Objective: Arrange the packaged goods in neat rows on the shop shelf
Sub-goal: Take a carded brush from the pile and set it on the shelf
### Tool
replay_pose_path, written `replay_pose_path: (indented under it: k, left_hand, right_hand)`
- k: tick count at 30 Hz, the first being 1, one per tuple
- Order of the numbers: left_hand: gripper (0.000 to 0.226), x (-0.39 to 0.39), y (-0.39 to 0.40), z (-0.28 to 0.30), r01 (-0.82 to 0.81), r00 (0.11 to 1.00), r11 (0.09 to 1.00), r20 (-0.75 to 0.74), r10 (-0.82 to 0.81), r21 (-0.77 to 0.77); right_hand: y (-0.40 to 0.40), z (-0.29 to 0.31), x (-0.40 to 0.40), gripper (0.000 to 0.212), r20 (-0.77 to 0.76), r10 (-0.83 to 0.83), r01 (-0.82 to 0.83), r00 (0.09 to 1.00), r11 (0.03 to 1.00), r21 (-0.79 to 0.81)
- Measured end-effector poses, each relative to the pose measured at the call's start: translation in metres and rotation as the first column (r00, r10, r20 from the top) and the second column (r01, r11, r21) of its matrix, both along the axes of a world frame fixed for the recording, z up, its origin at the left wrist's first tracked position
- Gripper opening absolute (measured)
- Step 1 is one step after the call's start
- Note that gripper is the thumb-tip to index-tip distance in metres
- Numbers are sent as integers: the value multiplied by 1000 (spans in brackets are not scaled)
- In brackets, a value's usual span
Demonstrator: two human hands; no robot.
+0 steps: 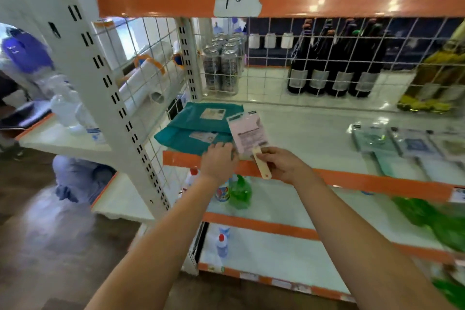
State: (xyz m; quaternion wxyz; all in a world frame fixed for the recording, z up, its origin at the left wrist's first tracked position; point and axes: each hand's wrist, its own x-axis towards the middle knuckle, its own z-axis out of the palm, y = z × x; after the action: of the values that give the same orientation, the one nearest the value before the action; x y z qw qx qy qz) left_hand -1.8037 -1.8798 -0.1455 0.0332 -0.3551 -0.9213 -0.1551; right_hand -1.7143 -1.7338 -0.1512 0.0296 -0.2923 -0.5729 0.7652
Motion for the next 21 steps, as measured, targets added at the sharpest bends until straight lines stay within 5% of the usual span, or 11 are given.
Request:
replay_pose_path:
  k: [21]
  left_hand:
    - [30,184,7,-36,-31,941,996,339,-1,87]
  right_hand:
    - [-24,-35,217,23,14,-187,187,982,976,-113]
